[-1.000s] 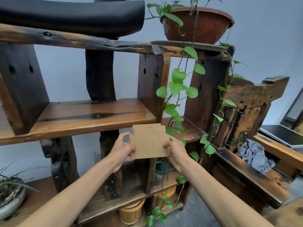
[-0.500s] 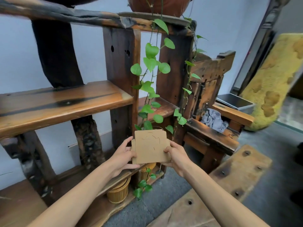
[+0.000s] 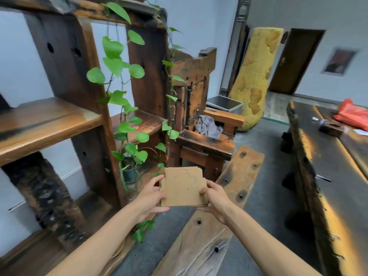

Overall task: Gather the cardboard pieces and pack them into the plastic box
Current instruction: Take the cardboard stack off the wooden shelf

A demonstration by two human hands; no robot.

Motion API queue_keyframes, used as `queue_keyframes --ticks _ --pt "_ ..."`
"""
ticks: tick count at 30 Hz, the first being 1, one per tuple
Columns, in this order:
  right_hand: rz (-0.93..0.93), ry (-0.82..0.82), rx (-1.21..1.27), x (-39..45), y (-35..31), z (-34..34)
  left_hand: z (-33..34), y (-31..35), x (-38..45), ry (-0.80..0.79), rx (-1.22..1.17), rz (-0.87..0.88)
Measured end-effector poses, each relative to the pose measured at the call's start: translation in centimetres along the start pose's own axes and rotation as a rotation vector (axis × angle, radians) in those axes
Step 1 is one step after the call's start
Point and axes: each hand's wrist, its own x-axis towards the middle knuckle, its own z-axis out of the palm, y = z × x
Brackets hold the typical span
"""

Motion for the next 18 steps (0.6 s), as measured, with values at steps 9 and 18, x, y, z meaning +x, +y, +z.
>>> queue_keyframes --ticks 9,18 --pt "-0.010 0.202 0.161 -4.2 1.7 -9.4 10.0 0.4 0.8 -0.201 0.114 0.014" --pt "-0.045 0.363 0.229 -11.9 4.5 -17.8 19.7 -1.3 -2.9 -0.352 0.169 0.017"
